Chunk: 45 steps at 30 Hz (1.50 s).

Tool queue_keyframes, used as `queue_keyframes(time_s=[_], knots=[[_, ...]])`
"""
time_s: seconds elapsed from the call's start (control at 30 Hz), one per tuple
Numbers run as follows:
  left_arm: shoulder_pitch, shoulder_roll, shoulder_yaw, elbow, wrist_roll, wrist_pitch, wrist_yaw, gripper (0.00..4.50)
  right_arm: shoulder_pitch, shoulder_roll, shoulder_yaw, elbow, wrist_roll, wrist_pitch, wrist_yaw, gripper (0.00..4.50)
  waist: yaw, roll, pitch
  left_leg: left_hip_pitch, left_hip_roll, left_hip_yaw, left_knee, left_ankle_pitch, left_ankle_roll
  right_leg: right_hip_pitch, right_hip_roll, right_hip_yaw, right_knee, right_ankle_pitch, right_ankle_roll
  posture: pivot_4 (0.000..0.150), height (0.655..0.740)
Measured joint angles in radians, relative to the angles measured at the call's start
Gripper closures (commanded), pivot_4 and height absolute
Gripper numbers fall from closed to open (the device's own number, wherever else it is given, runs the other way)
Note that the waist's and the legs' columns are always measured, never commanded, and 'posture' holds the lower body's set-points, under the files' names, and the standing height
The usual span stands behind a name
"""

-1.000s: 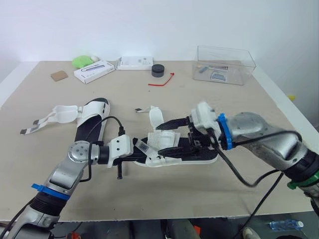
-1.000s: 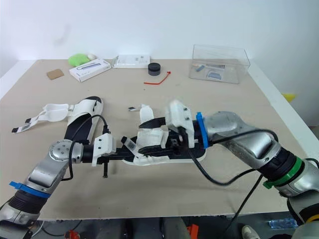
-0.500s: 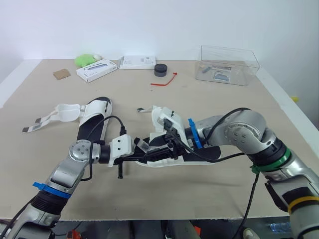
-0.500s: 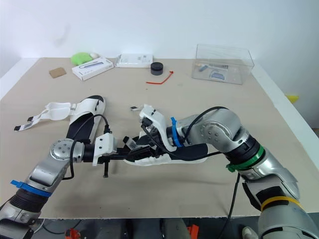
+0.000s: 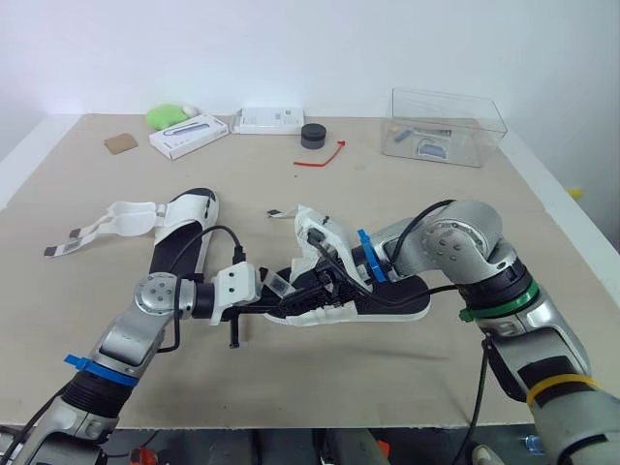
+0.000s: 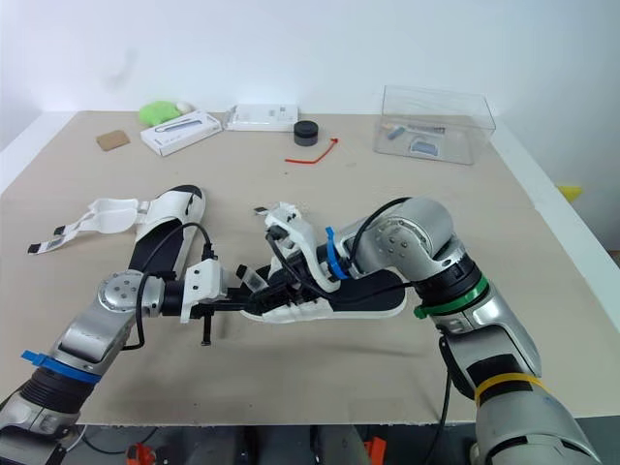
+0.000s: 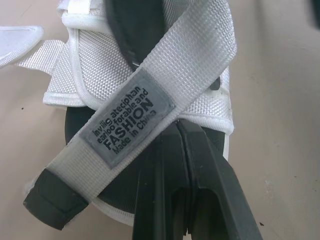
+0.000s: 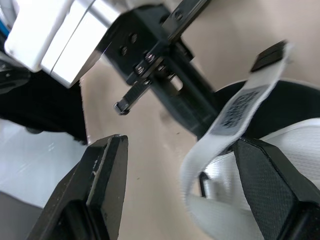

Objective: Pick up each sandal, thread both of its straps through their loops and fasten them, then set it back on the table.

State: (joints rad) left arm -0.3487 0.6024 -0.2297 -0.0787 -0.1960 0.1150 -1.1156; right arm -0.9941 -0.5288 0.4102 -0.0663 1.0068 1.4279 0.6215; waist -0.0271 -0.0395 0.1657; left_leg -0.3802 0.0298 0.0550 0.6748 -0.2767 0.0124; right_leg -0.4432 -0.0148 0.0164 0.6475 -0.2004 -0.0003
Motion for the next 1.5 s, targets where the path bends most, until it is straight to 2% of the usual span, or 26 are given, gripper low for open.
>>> queue_keyframes(time_s=[0.13, 0.17, 0.2, 0.27, 0.4, 0.7, 0.83, 1.03, 1.13, 1.27, 1.37, 1.5], knots=[[0.007, 0.0, 0.0, -0.005, 0.0, 0.0, 0.004, 4.5, 0.0, 0.021, -0.015, 0.002, -0.032, 0.025, 0.017, 0.95, 0.0, 0.0, 0.0, -0.001, 0.0, -0.001, 0.0, 0.0, 0.0, 0.0, 0.0, -0.001, 0.0, 0.0, 0.0, 0.15, 0.74], [0.007, 0.0, 0.0, -0.007, 0.0, 0.0, 0.004, 4.5, 0.0, 0.025, -0.019, 0.006, -0.042, 0.025, 0.022, 1.48, 0.0, 0.0, 0.0, -0.001, 0.0, -0.001, 0.0, 0.0, 0.0, 0.0, 0.0, -0.001, 0.0, 0.0, 0.0, 0.15, 0.74], [0.008, 0.0, 0.0, -0.008, 0.0, 0.0, 0.005, 4.5, 0.0, 0.028, -0.023, 0.012, -0.049, 0.025, 0.024, 1.69, 0.0, 0.0, 0.0, -0.001, 0.0, -0.001, 0.0, 0.0, 0.0, 0.0, 0.0, -0.001, 0.0, 0.0, 0.0, 0.15, 0.74], [0.009, 0.0, 0.0, -0.009, 0.0, 0.0, 0.006, 4.5, 0.0, 0.036, -0.031, 0.023, -0.071, 0.026, 0.03, 2.71, 0.0, 0.0, 0.0, -0.001, 0.0, -0.002, 0.0, 0.0, 0.0, 0.0, 0.0, -0.002, 0.0, 0.0, 0.0, 0.15, 0.74], [0.01, 0.0, 0.0, -0.01, 0.0, 0.0, 0.009, 4.5, 0.0, 0.044, -0.053, 0.031, -0.092, 0.025, 0.052, 4.43, 0.0, 0.0, 0.0, -0.002, 0.0, -0.002, 0.0, 0.0, 0.0, -0.001, 0.001, -0.002, -0.001, 0.0, 0.0, 0.15, 0.74], [0.011, 0.0, 0.0, -0.011, 0.0, 0.0, 0.01, 4.5, 0.022, 0.01, -0.07, 0.005, -0.125, 0.004, 0.132, 4.43, 0.0, 0.0, 0.0, -0.003, -0.001, -0.003, 0.0, 0.0, 0.0, -0.001, 0.001, -0.003, -0.001, 0.0, 0.0, 0.15, 0.74], [0.011, 0.0, -0.001, -0.012, 0.0, 0.0, 0.01, 4.5, 0.074, -0.028, -0.105, -0.036, -0.173, -0.15, 0.205, 4.43, 0.0, 0.0, 0.0, -0.003, -0.001, -0.003, 0.0, 0.0, 0.0, -0.001, 0.002, -0.003, -0.001, -0.001, 0.001, 0.15, 0.74], [0.012, 0.0, -0.001, -0.012, -0.001, 0.001, 0.009, 4.5, 0.173, -0.108, -0.16, -0.065, -0.383, -0.582, 0.299, 4.43, 0.0, 0.0, 0.0, -0.003, -0.002, -0.003, 0.0, 0.0, 0.0, -0.001, 0.002, -0.003, -0.002, -0.001, 0.002, 0.15, 0.74], [0.012, 0.0, -0.001, -0.011, -0.002, 0.001, 0.008, 4.5, 0.246, -0.11, -0.193, -0.068, -0.43, -0.735, 0.34, 4.43, 0.0, 0.0, 0.0, -0.003, -0.001, -0.003, 0.0, 0.0, 0.0, -0.001, 0.002, -0.003, -0.001, -0.001, 0.002, 0.15, 0.74], [0.011, 0.001, 0.0, -0.01, -0.004, 0.002, 0.004, 4.5, 0.366, -0.113, -0.219, -0.103, -0.557, -1.07, 0.409, 4.43, 0.001, 0.0, 0.0, -0.003, -0.001, -0.002, 0.0, 0.0, 0.0, -0.001, 0.003, -0.002, -0.001, -0.001, 0.002, 0.15, 0.74], [0.008, 0.0, 0.0, -0.008, -0.004, 0.002, 0.003, 4.5, 0.389, -0.083, -0.22, -0.11, -0.657, -1.388, 0.456, 4.43, 0.002, 0.0, 0.0, -0.002, -0.001, -0.003, 0.001, 0.0, 0.0, -0.001, 0.004, -0.002, -0.001, -0.002, 0.003, 0.15, 0.74], [0.002, -0.004, 0.0, -0.002, -0.004, 0.002, -0.007, 4.5, 0.397, -0.082, -0.185, -0.07, -0.834, -1.917, 0.532, 4.43, 0.004, 0.0, 0.0, -0.001, -0.001, -0.002, 0.001, 0.0, 0.0, 0.0, 0.004, -0.002, -0.001, -0.004, 0.007, 0.15, 0.74]])
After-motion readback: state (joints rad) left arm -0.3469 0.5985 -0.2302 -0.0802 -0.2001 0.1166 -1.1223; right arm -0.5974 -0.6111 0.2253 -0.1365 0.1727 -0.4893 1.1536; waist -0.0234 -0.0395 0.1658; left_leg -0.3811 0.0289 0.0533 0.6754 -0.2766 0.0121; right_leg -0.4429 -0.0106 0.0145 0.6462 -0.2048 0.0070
